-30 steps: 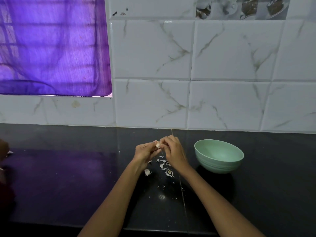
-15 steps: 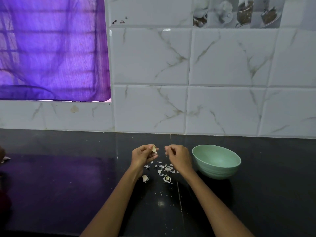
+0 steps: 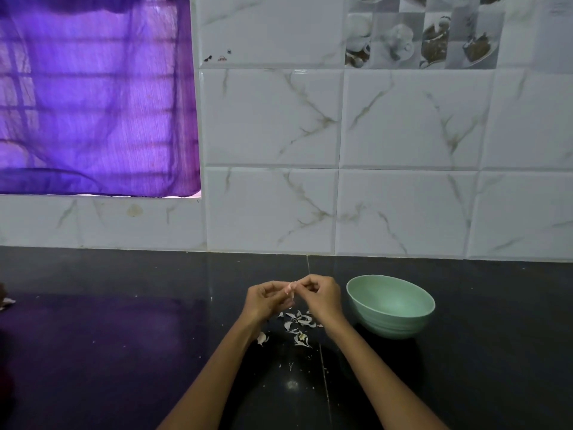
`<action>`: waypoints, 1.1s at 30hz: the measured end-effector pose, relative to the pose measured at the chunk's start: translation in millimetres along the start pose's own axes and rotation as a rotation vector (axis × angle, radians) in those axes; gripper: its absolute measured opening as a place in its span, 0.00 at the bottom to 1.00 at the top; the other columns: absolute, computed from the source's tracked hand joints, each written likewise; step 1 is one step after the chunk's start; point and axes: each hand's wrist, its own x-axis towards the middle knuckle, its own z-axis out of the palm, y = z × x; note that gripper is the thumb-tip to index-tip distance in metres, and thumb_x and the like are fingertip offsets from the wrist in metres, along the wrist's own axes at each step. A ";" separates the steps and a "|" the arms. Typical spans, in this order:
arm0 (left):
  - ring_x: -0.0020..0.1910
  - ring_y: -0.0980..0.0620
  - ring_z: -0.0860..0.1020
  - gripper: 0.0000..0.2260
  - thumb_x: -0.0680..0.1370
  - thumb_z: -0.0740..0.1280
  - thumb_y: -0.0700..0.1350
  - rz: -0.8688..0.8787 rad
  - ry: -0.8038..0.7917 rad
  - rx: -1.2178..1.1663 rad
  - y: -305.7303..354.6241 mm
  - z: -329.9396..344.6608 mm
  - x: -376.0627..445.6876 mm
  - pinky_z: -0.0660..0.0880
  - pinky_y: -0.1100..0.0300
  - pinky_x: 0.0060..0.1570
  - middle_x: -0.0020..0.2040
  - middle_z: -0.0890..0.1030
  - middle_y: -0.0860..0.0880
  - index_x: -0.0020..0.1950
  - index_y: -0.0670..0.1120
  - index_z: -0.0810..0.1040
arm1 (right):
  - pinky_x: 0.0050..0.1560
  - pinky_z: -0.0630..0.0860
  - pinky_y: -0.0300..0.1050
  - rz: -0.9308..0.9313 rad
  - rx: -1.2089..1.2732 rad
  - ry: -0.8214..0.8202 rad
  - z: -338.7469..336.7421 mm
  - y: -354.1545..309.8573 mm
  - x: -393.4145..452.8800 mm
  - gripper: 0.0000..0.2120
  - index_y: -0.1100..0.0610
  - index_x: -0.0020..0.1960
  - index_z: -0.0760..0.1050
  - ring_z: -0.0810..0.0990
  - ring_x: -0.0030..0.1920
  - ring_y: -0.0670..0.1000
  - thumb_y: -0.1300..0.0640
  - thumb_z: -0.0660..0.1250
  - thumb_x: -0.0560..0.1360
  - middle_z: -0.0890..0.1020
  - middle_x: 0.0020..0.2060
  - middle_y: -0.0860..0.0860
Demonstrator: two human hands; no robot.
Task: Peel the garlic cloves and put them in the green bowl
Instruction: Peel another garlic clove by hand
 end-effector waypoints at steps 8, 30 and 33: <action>0.31 0.56 0.81 0.06 0.73 0.69 0.34 0.085 -0.026 0.213 -2.6 -3.3 2.0 0.78 0.68 0.34 0.36 0.81 0.43 0.49 0.37 0.81 | 0.35 0.69 0.43 -0.093 -0.342 -0.013 -3.5 -3.7 -1.5 0.07 0.54 0.38 0.78 0.77 0.36 0.51 0.53 0.65 0.73 0.80 0.32 0.47; 0.21 0.62 0.67 0.13 0.81 0.55 0.36 0.061 -0.157 0.299 3.7 -6.5 3.8 0.77 0.68 0.31 0.29 0.67 0.49 0.39 0.39 0.75 | 0.25 0.69 0.36 0.169 0.256 -0.338 -7.6 -8.5 -4.2 0.11 0.58 0.36 0.76 0.70 0.31 0.46 0.65 0.61 0.75 0.71 0.30 0.52; 0.22 0.62 0.66 0.12 0.82 0.54 0.37 0.058 -0.070 0.219 2.4 -8.4 7.1 0.79 0.66 0.32 0.31 0.66 0.48 0.45 0.38 0.75 | 0.26 0.68 0.36 0.191 0.293 -0.327 -7.1 -9.2 -4.1 0.10 0.59 0.36 0.76 0.71 0.31 0.45 0.65 0.61 0.75 0.72 0.30 0.51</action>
